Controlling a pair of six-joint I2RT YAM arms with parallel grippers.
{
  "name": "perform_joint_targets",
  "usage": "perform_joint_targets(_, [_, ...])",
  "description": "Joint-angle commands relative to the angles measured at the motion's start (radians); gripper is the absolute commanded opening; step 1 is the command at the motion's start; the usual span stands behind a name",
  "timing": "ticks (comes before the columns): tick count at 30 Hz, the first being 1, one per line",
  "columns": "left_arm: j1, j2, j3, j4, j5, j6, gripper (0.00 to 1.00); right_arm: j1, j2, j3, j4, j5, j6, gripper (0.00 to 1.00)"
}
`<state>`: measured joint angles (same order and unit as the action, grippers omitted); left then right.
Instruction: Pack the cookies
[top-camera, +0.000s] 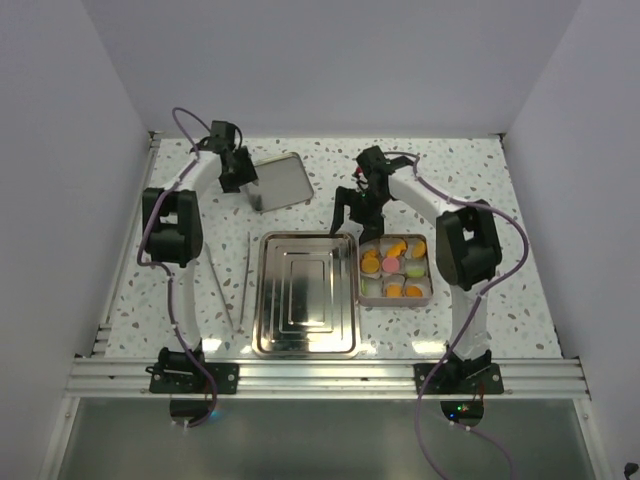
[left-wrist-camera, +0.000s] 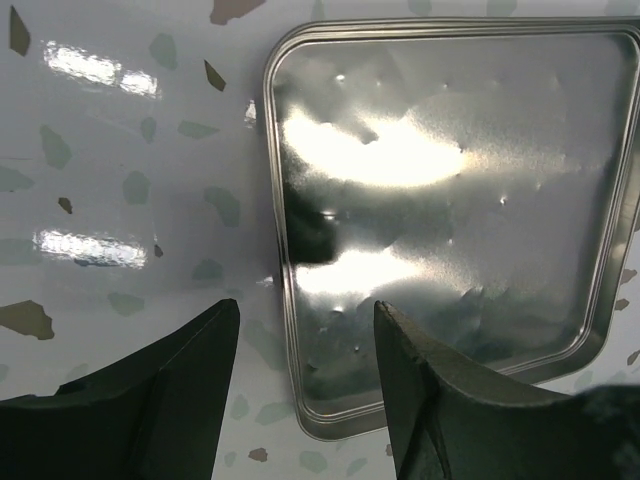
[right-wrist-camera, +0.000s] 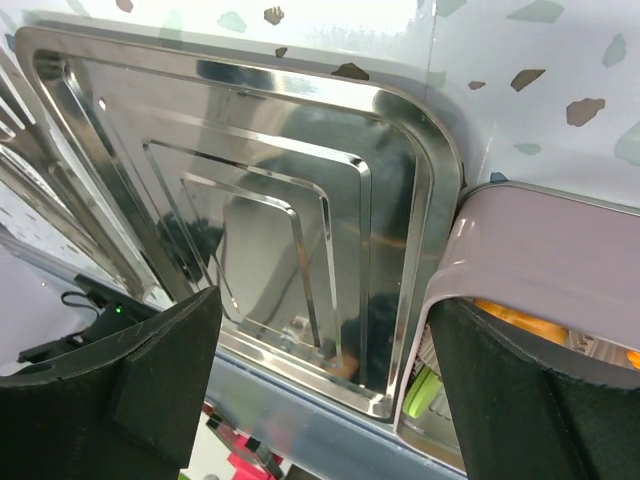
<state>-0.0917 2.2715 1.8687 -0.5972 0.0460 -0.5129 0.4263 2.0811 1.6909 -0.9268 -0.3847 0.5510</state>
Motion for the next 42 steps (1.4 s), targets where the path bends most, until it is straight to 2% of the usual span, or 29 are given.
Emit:
perform_joint_targets(1, [0.021,-0.056,0.006,-0.001,-0.035,0.008,0.61,0.0,-0.076,0.03,0.019,-0.03,-0.054,0.88])
perform_joint_targets(5, [0.023,-0.043,-0.016,0.019,-0.035,0.005,0.59,-0.001,-0.148,0.03,-0.101,0.081,-0.095,0.88])
perform_joint_targets(9, [0.023,-0.027,-0.028,0.042,-0.026,0.001,0.52,-0.008,-0.248,0.018,-0.168,0.168,-0.108,0.89])
perform_joint_targets(17, [0.023,0.025,-0.02,0.053,-0.015,0.001,0.32,-0.052,-0.473,-0.039,-0.25,0.219,-0.092,0.91])
perform_joint_targets(22, [0.02,0.051,0.001,0.051,0.002,0.013,0.27,-0.118,-0.571,-0.074,-0.283,0.221,-0.092,0.92])
perform_joint_targets(28, [0.01,0.083,0.021,0.047,0.017,0.016,0.23,-0.175,-0.615,-0.092,-0.3,0.219,-0.12,0.93])
perform_joint_targets(33, [0.009,0.06,0.029,0.04,0.045,0.028,0.0,-0.176,-0.619,-0.088,-0.296,0.207,-0.125,0.93])
perform_joint_targets(37, [0.013,-0.003,0.026,0.037,0.045,0.047,0.0,-0.176,-0.616,-0.068,-0.277,0.182,-0.12,0.93])
perform_joint_targets(42, [0.04,-0.105,0.055,0.053,0.129,0.043,0.0,-0.175,-0.561,0.047,-0.248,0.103,-0.085,0.93])
